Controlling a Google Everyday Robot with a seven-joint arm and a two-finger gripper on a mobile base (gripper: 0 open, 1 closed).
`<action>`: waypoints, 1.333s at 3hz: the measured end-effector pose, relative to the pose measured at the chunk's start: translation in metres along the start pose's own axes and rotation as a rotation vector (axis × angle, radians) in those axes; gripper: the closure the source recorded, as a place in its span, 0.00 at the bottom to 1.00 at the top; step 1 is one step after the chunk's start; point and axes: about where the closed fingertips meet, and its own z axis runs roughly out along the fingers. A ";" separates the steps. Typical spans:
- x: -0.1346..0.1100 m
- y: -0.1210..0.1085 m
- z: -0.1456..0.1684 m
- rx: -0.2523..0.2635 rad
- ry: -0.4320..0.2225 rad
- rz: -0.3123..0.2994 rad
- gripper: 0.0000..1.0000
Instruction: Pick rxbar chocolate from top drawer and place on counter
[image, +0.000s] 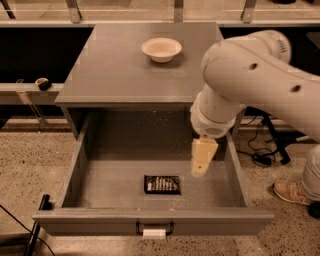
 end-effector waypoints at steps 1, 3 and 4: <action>-0.001 -0.002 0.001 0.007 -0.001 0.009 0.00; -0.016 0.013 0.049 -0.062 -0.048 -0.005 0.00; -0.032 0.032 0.112 -0.104 -0.066 -0.018 0.00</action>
Offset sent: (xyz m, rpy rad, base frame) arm 0.0041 0.0060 -0.0146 0.0460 0.0494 0.0085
